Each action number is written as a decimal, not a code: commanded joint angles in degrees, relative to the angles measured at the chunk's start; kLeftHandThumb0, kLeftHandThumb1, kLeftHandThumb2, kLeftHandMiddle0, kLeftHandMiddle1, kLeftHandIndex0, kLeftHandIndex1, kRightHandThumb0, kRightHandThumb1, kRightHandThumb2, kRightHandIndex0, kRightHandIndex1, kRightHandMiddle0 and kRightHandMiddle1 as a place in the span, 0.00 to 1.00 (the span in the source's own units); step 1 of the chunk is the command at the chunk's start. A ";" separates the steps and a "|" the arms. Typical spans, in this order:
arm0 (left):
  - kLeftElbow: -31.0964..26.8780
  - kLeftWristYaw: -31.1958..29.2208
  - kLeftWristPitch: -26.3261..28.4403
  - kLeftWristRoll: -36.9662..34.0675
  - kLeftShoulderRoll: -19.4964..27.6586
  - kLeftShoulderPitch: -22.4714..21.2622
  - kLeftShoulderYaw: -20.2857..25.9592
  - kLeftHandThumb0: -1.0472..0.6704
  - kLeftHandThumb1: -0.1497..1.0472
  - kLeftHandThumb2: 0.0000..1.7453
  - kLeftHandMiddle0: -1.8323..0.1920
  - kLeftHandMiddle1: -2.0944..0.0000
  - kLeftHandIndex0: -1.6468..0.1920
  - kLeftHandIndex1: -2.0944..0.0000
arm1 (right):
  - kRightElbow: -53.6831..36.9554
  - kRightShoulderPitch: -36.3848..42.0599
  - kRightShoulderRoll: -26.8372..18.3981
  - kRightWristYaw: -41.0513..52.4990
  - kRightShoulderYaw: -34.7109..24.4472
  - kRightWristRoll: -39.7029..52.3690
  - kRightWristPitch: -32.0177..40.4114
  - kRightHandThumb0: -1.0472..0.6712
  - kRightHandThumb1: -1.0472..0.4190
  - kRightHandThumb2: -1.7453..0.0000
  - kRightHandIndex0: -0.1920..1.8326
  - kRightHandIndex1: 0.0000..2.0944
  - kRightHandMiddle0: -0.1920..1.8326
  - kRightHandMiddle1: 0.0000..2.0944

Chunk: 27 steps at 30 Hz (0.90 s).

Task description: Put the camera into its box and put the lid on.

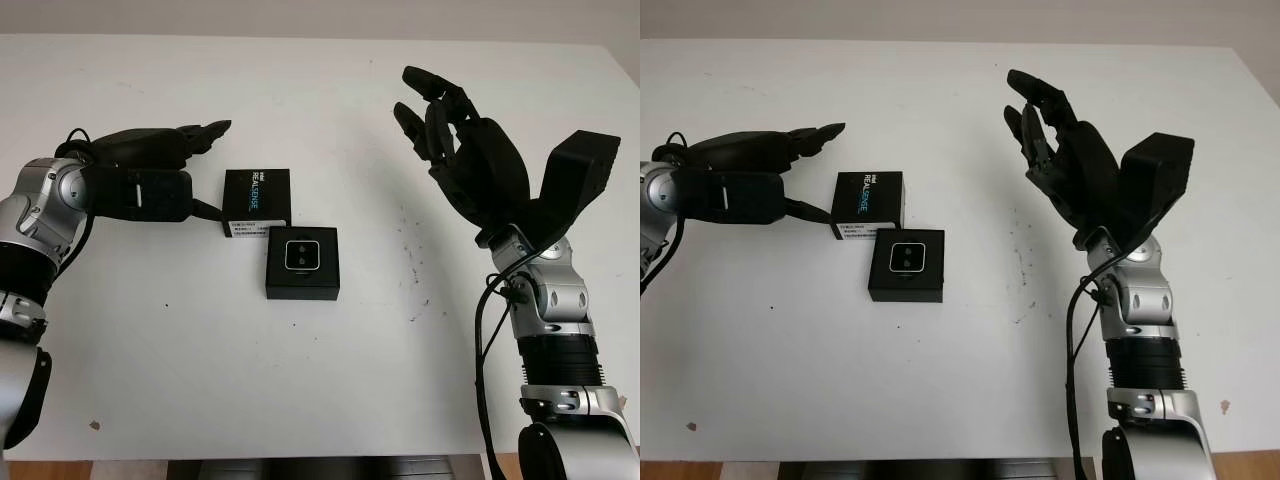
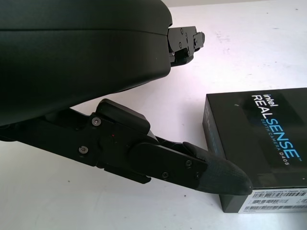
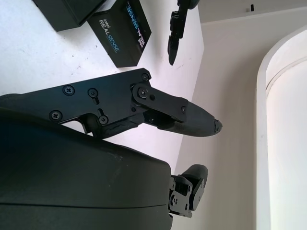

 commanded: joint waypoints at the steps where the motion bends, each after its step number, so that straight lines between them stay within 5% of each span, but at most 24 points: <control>1: -1.31 1.06 -0.01 -0.25 0.64 0.58 0.64 0.13 0.92 0.05 0.96 0.97 0.97 0.97 | 0.34 0.55 0.25 0.45 -0.05 -0.26 -1.29 0.31 0.00 0.60 0.16 0.04 0.00 0.36; 10: -4.17 6.83 2.48 -1.91 2.96 0.67 4.67 0.16 1.00 0.31 0.98 0.98 0.99 0.98 | 0.69 0.27 0.49 0.69 0.43 -1.30 -0.85 0.30 0.00 0.61 0.16 0.04 0.00 0.38; 20: -8.91 4.79 4.44 -5.40 4.36 3.37 7.39 0.09 1.00 0.39 0.99 0.98 1.00 1.00 | -0.04 0.61 0.62 0.40 0.40 -2.24 -0.24 0.29 0.00 0.63 0.16 0.04 0.00 0.37; 27: -8.46 4.22 2.34 -4.56 3.82 4.75 6.31 0.06 1.00 0.35 0.98 0.97 1.00 1.00 | -0.07 0.75 0.16 1.04 0.46 -2.41 -0.41 0.29 0.00 0.62 0.16 0.03 0.00 0.36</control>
